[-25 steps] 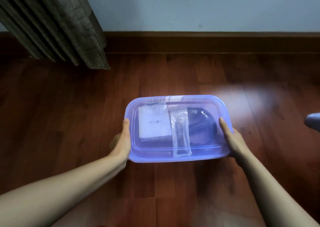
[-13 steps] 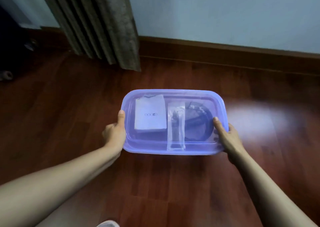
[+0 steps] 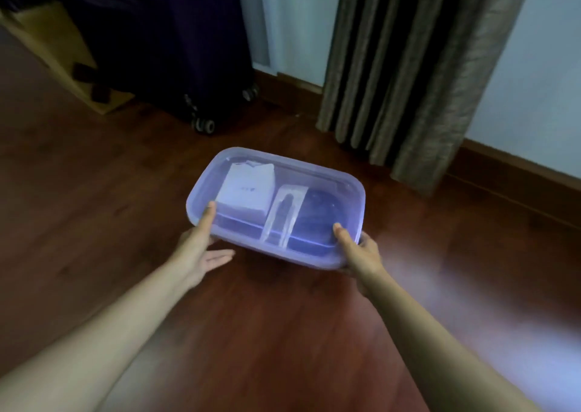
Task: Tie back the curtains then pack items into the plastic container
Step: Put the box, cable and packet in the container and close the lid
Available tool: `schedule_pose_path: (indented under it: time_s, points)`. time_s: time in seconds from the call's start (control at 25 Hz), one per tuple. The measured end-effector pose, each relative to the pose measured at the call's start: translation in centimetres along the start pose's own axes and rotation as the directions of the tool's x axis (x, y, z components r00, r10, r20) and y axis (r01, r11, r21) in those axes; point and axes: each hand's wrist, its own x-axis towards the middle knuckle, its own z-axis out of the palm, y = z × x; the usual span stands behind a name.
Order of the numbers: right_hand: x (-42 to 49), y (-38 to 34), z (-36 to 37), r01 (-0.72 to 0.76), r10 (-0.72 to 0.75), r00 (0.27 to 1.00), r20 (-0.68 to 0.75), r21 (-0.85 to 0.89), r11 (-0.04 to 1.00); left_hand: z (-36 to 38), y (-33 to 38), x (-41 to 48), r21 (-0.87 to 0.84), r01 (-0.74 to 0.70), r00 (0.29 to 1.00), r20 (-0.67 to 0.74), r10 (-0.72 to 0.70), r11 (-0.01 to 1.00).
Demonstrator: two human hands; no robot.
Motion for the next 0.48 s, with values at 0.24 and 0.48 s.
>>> schedule_pose_path:
  time_s: [0.24,0.48]
  points:
    - [4.8,-3.5,5.1,-0.013,0.011,0.999,0.035,0.049,0.999,4.1,2.8,4.9,-0.214,-0.067,0.985,-0.172,0.03,0.975]
    - [7.5,-5.6,8.0,0.381,-0.3,0.915,0.271,-0.33,0.864,5.8,5.6,9.5,-0.312,-0.191,0.952,-0.29,0.098,0.931]
